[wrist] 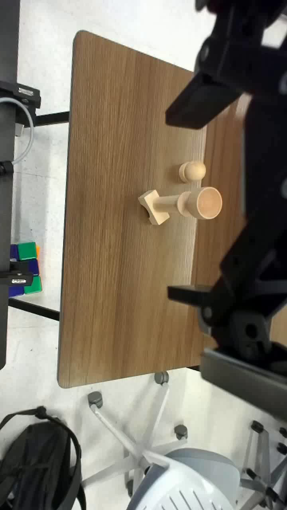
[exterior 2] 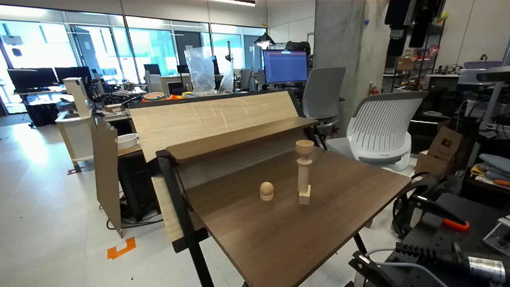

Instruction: Put the wooden cup on the table

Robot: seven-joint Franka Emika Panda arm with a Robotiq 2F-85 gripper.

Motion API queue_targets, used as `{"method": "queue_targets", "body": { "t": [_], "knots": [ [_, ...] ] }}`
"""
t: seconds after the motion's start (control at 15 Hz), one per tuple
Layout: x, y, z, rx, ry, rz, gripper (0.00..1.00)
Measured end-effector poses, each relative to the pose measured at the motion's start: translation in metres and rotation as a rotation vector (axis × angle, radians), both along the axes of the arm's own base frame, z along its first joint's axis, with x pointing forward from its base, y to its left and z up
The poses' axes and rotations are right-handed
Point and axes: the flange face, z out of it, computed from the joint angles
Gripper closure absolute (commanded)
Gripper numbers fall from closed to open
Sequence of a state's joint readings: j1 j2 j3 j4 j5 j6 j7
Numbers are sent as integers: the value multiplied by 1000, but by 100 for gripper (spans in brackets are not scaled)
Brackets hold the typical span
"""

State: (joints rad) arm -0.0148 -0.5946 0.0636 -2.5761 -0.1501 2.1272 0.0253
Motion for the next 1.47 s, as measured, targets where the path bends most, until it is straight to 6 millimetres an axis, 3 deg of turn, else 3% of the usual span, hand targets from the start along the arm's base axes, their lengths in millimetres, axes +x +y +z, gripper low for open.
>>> {"method": "queue_targets", "body": {
  "t": [0.87, 1.2, 1.47],
  "knots": [
    [0, 1, 0, 7, -1, -8, 0],
    [5, 20, -9, 172, -1, -198, 0],
    [26, 35, -26, 246, -31, -396, 0]
  ]
}}
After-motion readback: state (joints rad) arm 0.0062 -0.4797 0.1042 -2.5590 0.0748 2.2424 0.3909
